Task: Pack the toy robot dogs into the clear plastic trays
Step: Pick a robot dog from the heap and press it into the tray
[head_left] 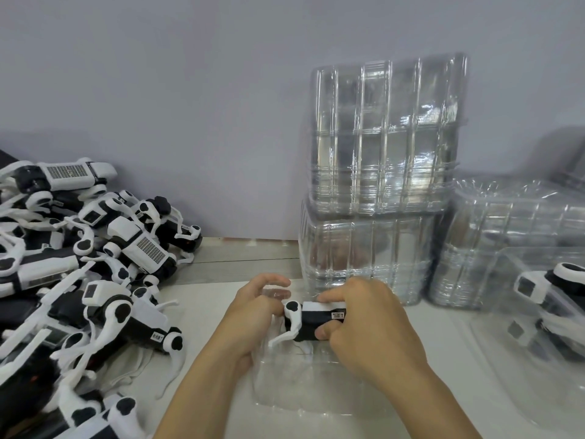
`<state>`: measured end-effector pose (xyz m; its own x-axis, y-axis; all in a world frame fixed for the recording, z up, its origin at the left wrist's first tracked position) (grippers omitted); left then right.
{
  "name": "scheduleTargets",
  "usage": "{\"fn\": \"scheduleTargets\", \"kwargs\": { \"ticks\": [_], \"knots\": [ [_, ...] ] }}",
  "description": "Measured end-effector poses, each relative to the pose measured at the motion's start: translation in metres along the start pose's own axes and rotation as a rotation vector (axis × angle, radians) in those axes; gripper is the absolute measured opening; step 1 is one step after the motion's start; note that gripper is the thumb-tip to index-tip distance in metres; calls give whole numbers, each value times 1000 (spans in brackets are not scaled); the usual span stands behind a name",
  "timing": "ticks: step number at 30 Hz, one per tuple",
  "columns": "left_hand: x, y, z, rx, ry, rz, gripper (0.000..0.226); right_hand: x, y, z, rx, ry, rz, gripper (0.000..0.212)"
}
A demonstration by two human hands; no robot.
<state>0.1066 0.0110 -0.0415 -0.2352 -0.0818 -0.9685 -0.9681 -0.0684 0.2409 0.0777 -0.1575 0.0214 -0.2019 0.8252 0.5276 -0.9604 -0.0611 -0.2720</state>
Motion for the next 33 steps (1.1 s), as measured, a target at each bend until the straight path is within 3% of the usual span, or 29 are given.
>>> {"fn": "scheduleTargets", "kwargs": {
  "ticks": [8,12,15,23,33],
  "knots": [
    [0,0,-1,25,-9,-7,45,1,-4,12,-39,-112,49,14],
    [0,1,-1,29,2,-12,41,23,2,7,-61,-176,126,27],
    [0,1,-4,58,40,-10,42,36,7,-5,-71,-65,165,31],
    [0,-1,-3,60,26,-38,44,27,5,-7,-68,-117,82,20],
    [3,-4,-2,72,-2,-33,48,25,4,-13,-32,-81,53,37]
  ]
}}
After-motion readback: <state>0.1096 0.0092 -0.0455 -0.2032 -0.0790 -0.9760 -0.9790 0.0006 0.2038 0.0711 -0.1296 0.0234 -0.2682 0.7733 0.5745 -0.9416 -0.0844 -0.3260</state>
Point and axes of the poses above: each hand's wrist, its own y-axis away from the middle knuckle, its own z-axis out of the back of the hand, x = y × z, the point moved 8 cm from there along -y, towards the middle knuckle, and after that the axes turned 1 degree about -y, right-handed, at the moved point
